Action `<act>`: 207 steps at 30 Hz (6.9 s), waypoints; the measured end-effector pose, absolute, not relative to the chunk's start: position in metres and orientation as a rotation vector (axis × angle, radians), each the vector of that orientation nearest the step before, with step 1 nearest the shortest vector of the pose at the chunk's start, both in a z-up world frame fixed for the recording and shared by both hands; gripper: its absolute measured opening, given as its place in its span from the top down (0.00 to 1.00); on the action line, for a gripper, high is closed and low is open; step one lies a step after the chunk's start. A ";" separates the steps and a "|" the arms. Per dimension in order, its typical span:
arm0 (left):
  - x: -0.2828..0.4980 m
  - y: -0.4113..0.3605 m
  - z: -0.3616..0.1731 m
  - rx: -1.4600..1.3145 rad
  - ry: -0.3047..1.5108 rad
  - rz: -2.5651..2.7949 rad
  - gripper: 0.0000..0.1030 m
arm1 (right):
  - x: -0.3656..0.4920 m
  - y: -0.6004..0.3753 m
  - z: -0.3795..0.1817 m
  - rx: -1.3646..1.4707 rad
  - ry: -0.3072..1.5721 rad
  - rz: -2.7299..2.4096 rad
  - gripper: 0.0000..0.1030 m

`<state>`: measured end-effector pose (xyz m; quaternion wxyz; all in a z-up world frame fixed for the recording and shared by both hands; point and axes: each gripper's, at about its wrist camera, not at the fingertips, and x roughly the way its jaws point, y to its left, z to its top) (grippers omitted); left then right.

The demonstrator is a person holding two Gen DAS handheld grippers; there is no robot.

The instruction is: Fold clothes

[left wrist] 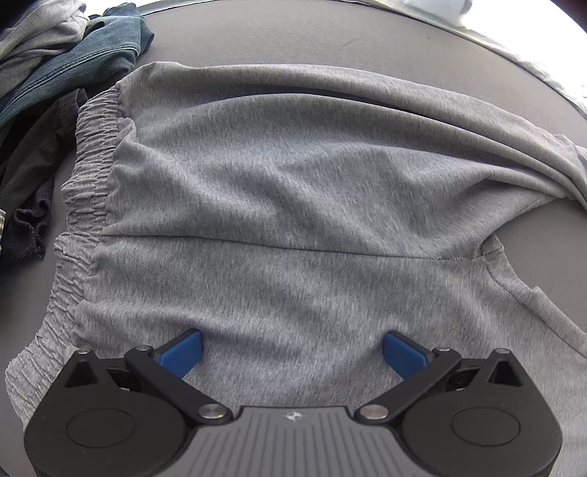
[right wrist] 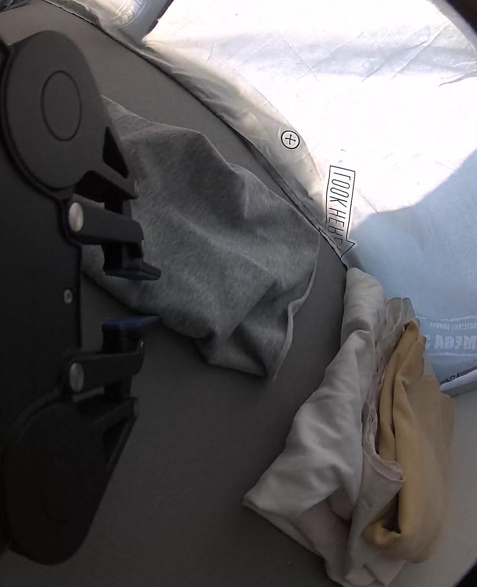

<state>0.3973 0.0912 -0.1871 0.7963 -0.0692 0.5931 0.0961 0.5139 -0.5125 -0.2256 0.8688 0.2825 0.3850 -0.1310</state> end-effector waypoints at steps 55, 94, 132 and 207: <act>0.489 0.081 -0.208 -0.169 0.823 0.413 0.00 | 0.584 -0.471 -0.192 0.490 0.674 -0.274 0.97; 0.487 0.080 -0.209 -0.172 0.804 0.434 0.00 | 0.666 -0.496 -0.114 0.334 0.482 -0.136 0.47; 0.500 0.089 -0.200 -0.213 0.895 0.446 0.00 | 0.448 -0.542 -0.215 0.309 0.857 -0.556 0.98; 0.540 0.180 -0.174 -0.615 0.978 0.730 0.26 | 0.538 -0.549 -0.053 0.209 0.234 -0.435 0.98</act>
